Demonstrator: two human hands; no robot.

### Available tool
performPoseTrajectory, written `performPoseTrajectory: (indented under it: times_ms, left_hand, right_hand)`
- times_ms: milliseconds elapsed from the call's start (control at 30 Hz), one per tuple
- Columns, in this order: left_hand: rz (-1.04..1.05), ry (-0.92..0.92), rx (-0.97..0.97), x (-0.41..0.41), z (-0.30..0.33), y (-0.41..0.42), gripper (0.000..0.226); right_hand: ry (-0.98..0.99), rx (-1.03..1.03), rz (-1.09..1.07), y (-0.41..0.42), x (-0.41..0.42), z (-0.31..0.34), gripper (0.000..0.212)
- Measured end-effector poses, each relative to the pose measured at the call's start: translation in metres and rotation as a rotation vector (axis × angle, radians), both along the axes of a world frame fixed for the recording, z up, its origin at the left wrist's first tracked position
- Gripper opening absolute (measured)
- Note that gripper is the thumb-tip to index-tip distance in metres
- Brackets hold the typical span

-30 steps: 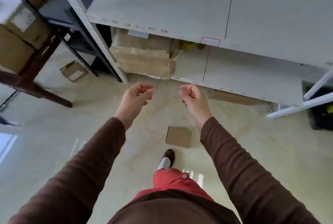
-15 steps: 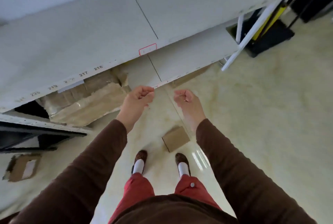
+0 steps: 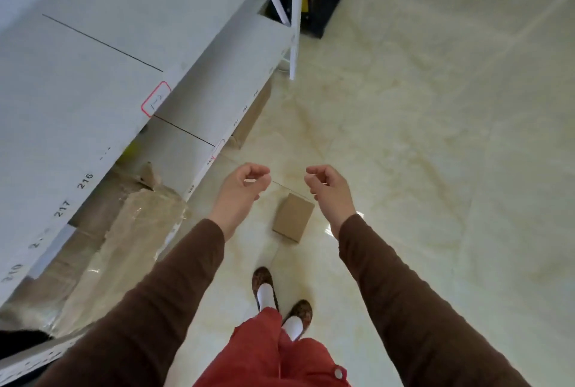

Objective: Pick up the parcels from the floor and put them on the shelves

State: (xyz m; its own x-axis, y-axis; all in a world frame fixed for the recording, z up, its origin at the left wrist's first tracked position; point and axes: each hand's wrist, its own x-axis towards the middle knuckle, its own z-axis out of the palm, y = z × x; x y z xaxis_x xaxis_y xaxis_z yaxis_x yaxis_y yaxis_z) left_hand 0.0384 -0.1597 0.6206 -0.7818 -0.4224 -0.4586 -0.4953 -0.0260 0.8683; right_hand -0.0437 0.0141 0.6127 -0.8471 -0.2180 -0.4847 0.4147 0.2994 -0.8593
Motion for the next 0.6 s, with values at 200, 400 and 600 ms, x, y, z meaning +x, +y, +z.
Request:
performPoseTrajectory:
  times_ms: [200,400,600]
  left_hand:
    - [-0.110,-0.081,-0.028,0.000,-0.078,0.014,0.010]
    - [-0.185,-0.168,-0.002,-0.011,-0.199,0.018,0.011]
    - [-0.225,-0.284,0.026,-0.006,-0.334,0.017,0.034]
  right_hand:
    - [-0.120,0.002,-0.190,0.029,0.011,-0.077,0.021]
    - [-0.229,0.037,-0.276,0.037,0.020,-0.191,0.036]
    - [-0.332,0.078,-0.283,0.034,0.031,-0.319,0.045]
